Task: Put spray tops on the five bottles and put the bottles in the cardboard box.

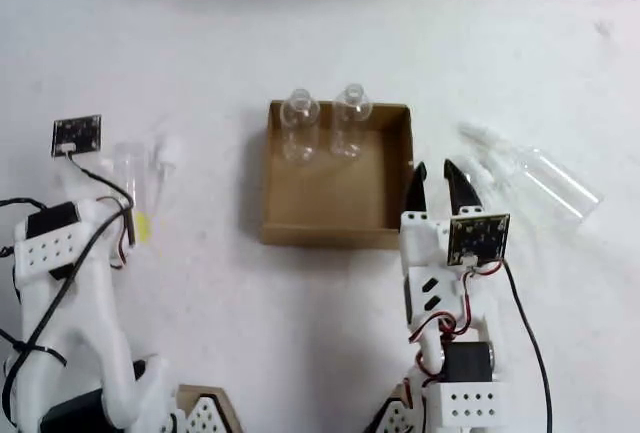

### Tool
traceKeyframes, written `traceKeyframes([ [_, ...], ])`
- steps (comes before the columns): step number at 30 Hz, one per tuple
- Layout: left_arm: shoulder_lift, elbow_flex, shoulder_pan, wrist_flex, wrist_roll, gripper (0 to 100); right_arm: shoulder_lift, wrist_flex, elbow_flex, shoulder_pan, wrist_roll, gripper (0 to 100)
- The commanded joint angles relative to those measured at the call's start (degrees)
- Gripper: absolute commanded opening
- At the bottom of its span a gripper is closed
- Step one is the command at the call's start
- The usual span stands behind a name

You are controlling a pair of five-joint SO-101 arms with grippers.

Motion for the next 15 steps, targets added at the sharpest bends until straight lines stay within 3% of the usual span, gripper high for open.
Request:
traceKeyframes([
  [1,0.0,-3.8,-0.6,-0.2,-0.1,21,0.4,-0.1,0.4,-0.6,0.6,9.1],
  [5,1.5,-5.8,-0.4,0.4,-0.5,21,0.4,0.2,0.4,-2.0,0.6,9.1],
  [15,21.8,-18.1,-0.3,4.1,-0.7,21,0.4,0.8,0.4,-2.1,0.6,9.1],
])
